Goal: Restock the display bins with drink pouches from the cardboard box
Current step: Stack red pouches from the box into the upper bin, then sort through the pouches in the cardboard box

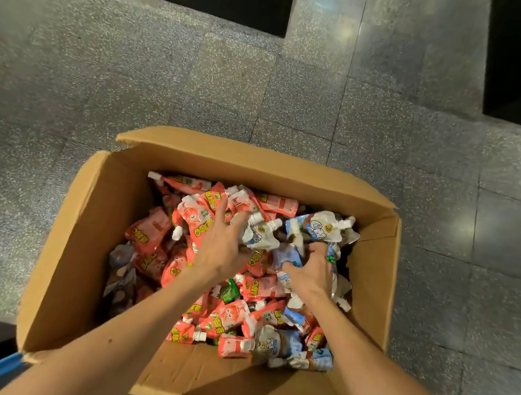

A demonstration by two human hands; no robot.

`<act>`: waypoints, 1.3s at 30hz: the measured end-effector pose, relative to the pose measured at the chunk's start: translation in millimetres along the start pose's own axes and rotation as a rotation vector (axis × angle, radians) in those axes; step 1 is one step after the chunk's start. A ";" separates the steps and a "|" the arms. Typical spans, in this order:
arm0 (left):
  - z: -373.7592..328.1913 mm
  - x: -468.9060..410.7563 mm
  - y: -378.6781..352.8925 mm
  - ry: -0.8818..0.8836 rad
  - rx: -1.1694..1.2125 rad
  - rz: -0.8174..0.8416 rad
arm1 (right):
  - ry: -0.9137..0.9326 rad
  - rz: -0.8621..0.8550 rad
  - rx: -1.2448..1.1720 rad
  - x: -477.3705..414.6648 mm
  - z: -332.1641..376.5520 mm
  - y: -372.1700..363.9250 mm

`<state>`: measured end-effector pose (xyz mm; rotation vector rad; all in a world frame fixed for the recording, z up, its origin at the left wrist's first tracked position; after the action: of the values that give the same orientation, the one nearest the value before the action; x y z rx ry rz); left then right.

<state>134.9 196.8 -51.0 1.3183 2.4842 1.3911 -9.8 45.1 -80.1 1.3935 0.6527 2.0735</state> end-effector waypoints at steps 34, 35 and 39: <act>-92.0 367.9 80.1 0.289 1.367 -0.785 | 0.877 0.973 -0.068 333.7 126.8 3.9; -94.5 403.5 89.3 0.268 1.368 -0.867 | 0.936 1.040 -0.061 373.9 127.3 -3.8; -120.4 556.9 104.6 0.179 1.376 -1.203 | 1.098 1.246 0.012 535.0 92.9 -35.4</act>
<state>-201.2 510.6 301.4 -0.6298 3.1907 -0.5651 -82.3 442.0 285.0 0.4550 0.0644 3.8568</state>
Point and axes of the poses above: each hand's wrist, its own x-axis away from the middle knuckle, its own y-axis out of the back of the hand, z = x × y, the point moved 10 cm from there along -x, towards the middle knuckle, and after that the axes turned 6 degrees about -y, right-handed, at the moved point
